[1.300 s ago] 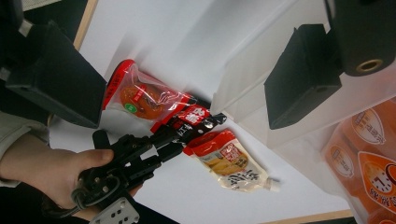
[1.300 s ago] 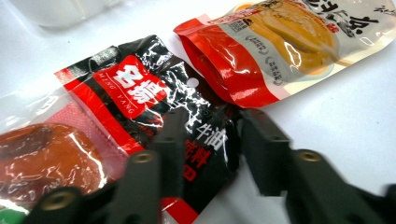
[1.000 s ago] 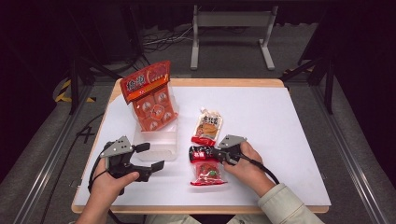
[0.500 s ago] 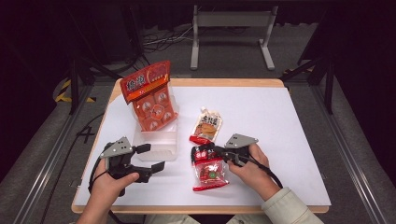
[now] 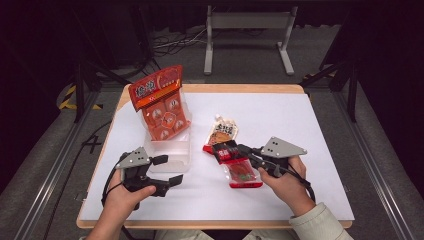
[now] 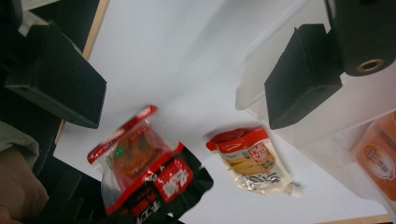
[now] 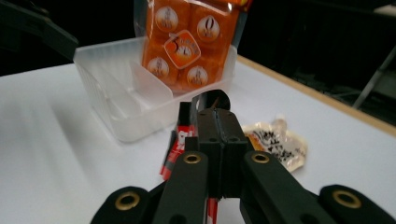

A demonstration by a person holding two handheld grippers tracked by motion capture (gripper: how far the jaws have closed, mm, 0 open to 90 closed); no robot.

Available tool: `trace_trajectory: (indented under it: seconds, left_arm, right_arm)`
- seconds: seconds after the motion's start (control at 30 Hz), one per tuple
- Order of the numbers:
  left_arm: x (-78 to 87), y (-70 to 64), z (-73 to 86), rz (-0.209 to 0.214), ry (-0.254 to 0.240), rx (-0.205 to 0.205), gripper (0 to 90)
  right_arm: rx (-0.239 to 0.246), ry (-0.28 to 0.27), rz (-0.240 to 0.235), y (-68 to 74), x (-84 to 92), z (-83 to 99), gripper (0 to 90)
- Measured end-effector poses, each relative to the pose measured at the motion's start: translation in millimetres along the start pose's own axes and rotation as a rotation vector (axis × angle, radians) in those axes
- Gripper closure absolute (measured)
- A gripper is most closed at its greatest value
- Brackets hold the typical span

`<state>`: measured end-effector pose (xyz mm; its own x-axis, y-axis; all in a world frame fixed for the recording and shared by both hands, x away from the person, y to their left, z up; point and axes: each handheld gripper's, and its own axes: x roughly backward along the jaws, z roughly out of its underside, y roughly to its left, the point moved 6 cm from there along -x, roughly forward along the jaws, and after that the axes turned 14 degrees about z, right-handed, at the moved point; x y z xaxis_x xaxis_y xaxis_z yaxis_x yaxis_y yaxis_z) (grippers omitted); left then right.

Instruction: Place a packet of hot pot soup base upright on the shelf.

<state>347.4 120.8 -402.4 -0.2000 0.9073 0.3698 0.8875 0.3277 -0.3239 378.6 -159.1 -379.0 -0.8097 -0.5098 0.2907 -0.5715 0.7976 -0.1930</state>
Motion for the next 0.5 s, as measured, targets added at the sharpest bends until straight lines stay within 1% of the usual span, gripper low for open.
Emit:
trace_trajectory:
  seconds: [0.07,0.1,0.2,0.23,0.27,0.33,0.5]
  left_arm:
    - [-3.2,-0.7,-0.3,0.004,0.002,0.002,13.6]
    - [-4.0,-0.6,-0.4,0.007,0.006,-0.003,13.6]
    - [-8.0,-1.1,-0.5,0.008,0.004,-0.004,13.5]
    - [-13.5,-1.9,0.2,0.008,-0.008,0.003,13.5]
    - [-13.5,-1.9,0.2,0.008,-0.008,0.003,13.4]
    - [-17.9,-2.6,0.2,0.019,-0.016,0.011,13.4]
    - [-24.3,-3.8,-0.6,0.032,-0.014,0.005,12.6]
  right_arm:
    - [0.006,-0.033,0.002,-1.1,4.2,-5.6,90.0]
    - [0.005,-0.043,0.003,-2.2,5.6,-7.1,90.0]
    - [-0.017,-0.077,-0.003,-5.8,8.9,-10.6,90.0]
    - [-0.021,-0.086,-0.001,-7.1,10.1,-11.7,90.0]
    - [-0.021,-0.086,-0.001,-7.1,10.1,-11.7,90.0]
    - [-0.027,-0.106,0.000,-9.3,13.3,-14.5,90.0]
    - [-0.022,-0.143,-0.002,-8.6,19.6,-20.9,90.0]
